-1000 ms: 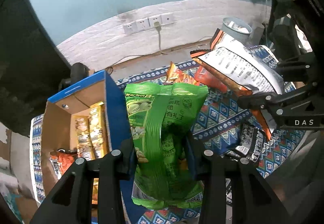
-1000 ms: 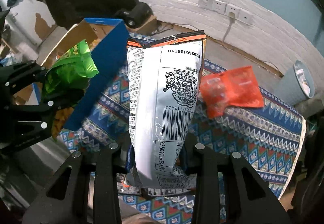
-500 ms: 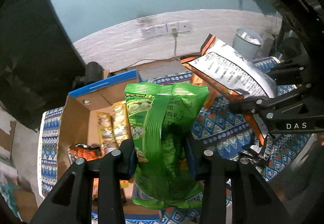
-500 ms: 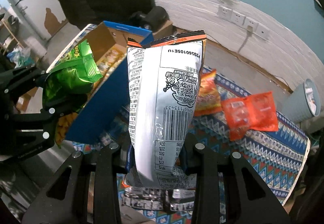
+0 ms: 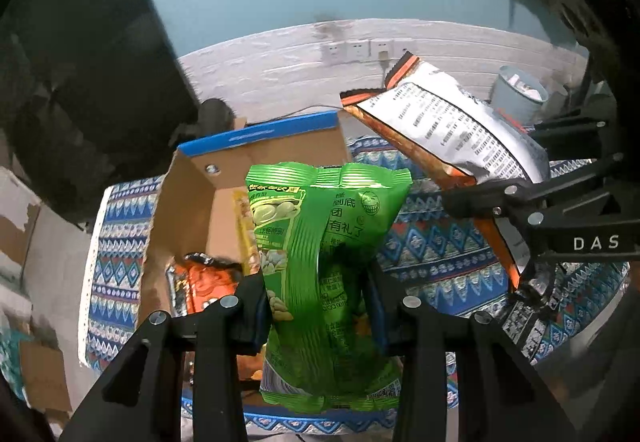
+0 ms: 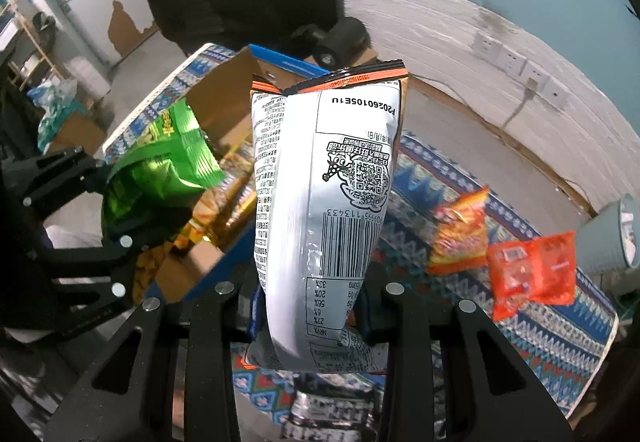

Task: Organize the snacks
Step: 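Lift green bag and white packet and carry both into the box, then open both tools to drop the bags into the box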

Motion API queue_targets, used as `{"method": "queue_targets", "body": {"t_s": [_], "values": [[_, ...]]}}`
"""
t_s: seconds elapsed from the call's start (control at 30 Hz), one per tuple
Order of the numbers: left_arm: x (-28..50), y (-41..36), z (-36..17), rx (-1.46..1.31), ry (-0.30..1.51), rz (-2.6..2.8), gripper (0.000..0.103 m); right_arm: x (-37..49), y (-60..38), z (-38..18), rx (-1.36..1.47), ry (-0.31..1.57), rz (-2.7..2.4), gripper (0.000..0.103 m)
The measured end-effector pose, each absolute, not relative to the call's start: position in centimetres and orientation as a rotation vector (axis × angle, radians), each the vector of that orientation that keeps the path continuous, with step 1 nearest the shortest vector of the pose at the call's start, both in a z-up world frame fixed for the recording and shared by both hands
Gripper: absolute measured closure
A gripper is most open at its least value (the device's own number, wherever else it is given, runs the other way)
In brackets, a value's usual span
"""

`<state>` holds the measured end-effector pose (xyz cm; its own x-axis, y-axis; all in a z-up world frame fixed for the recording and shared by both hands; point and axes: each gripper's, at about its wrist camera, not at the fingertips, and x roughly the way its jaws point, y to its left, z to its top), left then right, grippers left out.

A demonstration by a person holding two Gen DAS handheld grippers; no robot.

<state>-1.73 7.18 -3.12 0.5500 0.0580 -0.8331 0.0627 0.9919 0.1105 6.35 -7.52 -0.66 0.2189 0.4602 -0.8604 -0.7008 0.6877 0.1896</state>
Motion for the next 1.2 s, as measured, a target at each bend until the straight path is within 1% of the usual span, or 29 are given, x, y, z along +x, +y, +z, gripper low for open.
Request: {"method": "queue_targets", "body": {"t_s": [0.53,0.93,1.0,1.03,1.1,1.17,1.2], "values": [[-2.8,13.1,-5.2,0.085,1.032,0.117,0.063,6.5,1.1,-0.8,-0.295,1.099,0.889,0.070],[-2.9,15.9,-6.7,-0.009,1.093,0.163,0.061,6.3,5.1,-2.7,-0.308,1.143,0.908,0.068],[-2.9,15.8,-6.8,0.001,1.098,0.167,0.057,6.2,5.3,-2.9,-0.303,1.152,0.909,0.067],[-2.9,15.6,-6.7,0.011,1.100,0.172,0.054,6.2,5.3,-2.9,-0.311,1.151,0.905,0.063],[-3.0,15.5,-6.4,0.024,1.089,0.179,0.042,6.2,5.1,-2.8,-0.307,1.150,0.902,0.060],[-3.1,15.3,-5.9,0.028,1.075,0.188,0.036,6.3,4.7,-2.5,-0.294,1.143,0.898,0.058],[-3.2,15.3,-5.7,0.028,1.069,0.188,0.036,6.3,4.5,-2.4,-0.289,1.138,0.899,0.053]]}}
